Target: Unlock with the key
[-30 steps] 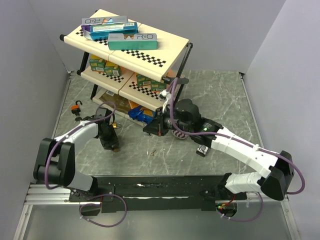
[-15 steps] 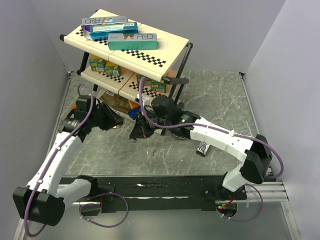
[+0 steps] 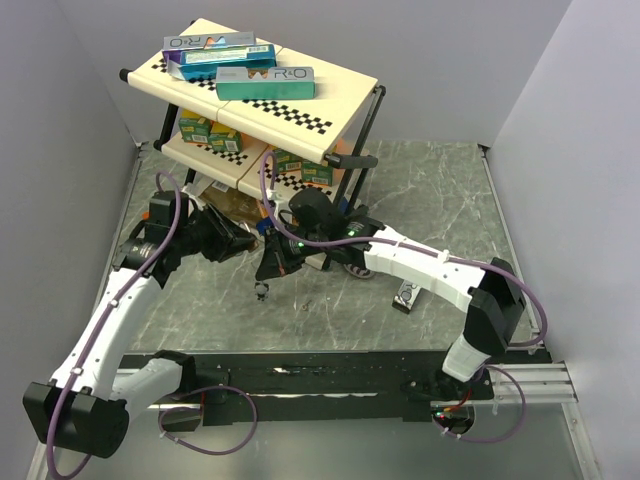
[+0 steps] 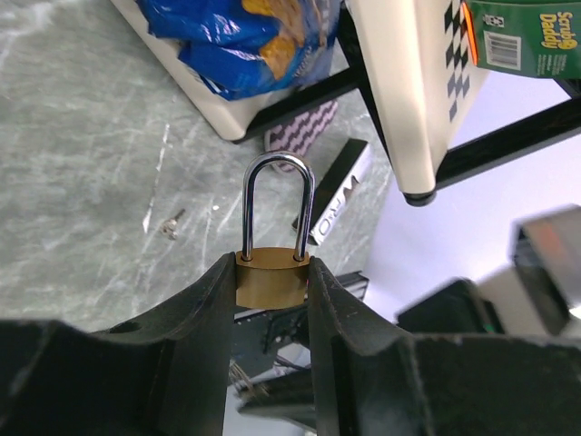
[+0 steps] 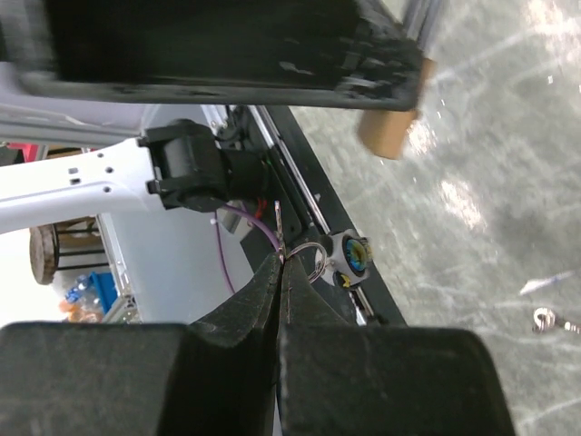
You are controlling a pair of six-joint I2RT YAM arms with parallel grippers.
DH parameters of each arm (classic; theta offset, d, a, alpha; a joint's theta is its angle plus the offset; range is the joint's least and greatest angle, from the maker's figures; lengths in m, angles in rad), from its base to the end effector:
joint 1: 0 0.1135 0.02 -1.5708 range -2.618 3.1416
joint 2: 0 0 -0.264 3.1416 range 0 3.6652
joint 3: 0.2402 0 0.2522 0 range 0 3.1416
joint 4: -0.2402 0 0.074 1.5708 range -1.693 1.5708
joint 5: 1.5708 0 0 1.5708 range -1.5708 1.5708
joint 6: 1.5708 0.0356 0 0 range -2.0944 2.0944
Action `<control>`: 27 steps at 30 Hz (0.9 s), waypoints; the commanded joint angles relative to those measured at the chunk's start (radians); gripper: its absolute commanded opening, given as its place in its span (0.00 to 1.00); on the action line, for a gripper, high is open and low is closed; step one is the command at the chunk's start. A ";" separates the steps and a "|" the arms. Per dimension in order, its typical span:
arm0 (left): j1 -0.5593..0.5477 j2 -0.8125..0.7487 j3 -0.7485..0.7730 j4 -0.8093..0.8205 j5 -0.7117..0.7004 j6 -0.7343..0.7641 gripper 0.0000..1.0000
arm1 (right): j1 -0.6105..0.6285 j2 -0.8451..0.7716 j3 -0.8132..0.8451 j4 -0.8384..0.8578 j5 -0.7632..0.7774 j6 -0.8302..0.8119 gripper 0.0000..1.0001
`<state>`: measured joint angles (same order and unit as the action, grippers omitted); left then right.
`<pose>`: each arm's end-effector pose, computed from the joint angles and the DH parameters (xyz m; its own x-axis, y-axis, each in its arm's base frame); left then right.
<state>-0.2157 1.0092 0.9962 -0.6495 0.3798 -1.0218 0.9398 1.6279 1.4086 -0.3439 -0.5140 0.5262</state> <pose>0.2019 -0.0577 0.3279 -0.7267 -0.6518 -0.2169 -0.2598 0.5531 -0.7916 0.2077 0.3139 0.3263 -0.7487 -0.2833 -0.5993 -0.6619 0.3705 0.6517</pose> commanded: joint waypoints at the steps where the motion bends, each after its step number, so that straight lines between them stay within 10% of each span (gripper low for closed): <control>1: -0.002 -0.029 0.016 0.044 0.057 -0.043 0.01 | -0.013 0.012 0.052 -0.023 -0.008 0.028 0.00; 27: -0.002 -0.037 0.010 0.044 0.102 -0.052 0.01 | -0.061 0.016 0.052 0.019 0.046 0.060 0.00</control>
<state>-0.2157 0.9897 0.9958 -0.6476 0.4519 -1.0607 0.8909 1.6390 1.4086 -0.3584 -0.4782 0.5686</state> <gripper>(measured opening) 0.373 0.010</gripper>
